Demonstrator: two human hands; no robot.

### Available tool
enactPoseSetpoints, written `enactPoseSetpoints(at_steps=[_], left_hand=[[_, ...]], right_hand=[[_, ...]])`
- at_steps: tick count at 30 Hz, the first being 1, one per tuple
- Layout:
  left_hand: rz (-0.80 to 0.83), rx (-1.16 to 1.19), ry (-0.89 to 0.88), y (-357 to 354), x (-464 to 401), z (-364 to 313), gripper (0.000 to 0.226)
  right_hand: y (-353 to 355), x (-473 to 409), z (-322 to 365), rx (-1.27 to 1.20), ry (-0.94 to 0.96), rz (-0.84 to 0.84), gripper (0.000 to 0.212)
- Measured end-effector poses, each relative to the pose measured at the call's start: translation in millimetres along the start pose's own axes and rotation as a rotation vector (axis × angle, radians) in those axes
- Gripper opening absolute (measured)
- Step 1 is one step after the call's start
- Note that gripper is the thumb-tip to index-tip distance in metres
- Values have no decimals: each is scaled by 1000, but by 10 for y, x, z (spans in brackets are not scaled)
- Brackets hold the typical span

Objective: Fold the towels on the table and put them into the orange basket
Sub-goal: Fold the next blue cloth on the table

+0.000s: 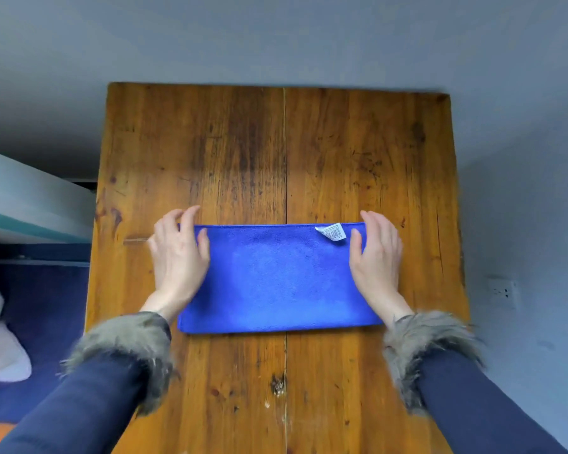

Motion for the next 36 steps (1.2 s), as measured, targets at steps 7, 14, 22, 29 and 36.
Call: enactPoseSetpoints(at_steps=[7,14,22,29,36], left_hand=[[214,-136,-437,-769,563,-640,54],[132,-194,-493,-888,537,-506,56],[100,-165,-427,-616,620,-185,58],[153,-167,-268,-643,594,220,56],[-51,79,-98,-308,651,332,43]], right_hand=[[-659,486,315,198,337,150,54],[-741,463,145,285,403,125,55],[-500,434,-37,173,302,83,57],[-537,453,-348,276,204,169,60],[-329,702,-3,139,188,3,58]])
Point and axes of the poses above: each hand's wrist, its own x-axis away from the middle knuckle, its own y-axis out of the back of the hand, z = x × y, the point moved 8 cm from there along -x, towards the middle knuckle, and after that the axes turned 12 degrees about -z, right-handed, at the moved point
